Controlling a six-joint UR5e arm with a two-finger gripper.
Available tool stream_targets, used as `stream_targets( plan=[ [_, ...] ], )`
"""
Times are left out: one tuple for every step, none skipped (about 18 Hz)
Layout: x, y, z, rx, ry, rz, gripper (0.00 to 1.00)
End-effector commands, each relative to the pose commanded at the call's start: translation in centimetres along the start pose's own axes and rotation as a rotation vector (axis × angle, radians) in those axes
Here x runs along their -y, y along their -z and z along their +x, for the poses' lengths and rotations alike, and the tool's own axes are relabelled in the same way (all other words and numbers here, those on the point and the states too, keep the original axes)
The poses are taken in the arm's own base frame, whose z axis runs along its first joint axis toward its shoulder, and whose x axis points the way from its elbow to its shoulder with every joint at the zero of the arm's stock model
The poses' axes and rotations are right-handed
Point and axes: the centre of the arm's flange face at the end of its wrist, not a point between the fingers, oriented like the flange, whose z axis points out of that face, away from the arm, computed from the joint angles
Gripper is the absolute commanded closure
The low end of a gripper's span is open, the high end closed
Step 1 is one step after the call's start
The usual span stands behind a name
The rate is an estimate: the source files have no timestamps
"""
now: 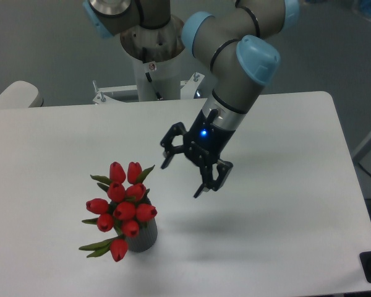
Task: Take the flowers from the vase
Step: 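Lower the open gripper around the tulip stems above the grey vase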
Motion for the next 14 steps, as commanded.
stream_targets(
  plan=[
    [-0.1,-0.5,0.1,-0.005,-0.016,0.019,0.00],
    [-0.3,-0.9,0.1,0.001,-0.029,0.029,0.00],
    [-0.4,-1.0,0.0,0.016,-0.051,0.034,0.00],
    [-0.6,-1.1,0.0,0.021,-0.056,0.036,0.00],
    [-0.7,-1.0,0.0,0.022,-0.058,0.038,0.00],
    [-0.8,-1.1,0.1,0.020,-0.056,0.037,0.00],
    [-0.9,-1.3,0.2,0.018,-0.054,0.035,0.00],
    [-0.9,-1.4,0.4,0.015,-0.055,0.034,0.00],
    [-1.0,-1.6,0.5,0.013,-0.057,0.033,0.00],
    [-0.9,-1.8,0.6,0.009,-0.063,0.032,0.00],
    [-0.7,-2.2,0.9,0.002,-0.083,0.031,0.00],
    [-0.5,-2.5,1.2,-0.005,-0.102,0.029,0.00],
    [-0.6,-3.0,1.3,-0.013,-0.103,0.028,0.00],
    [-0.8,-3.4,1.3,-0.015,-0.109,0.028,0.00]
  ],
)
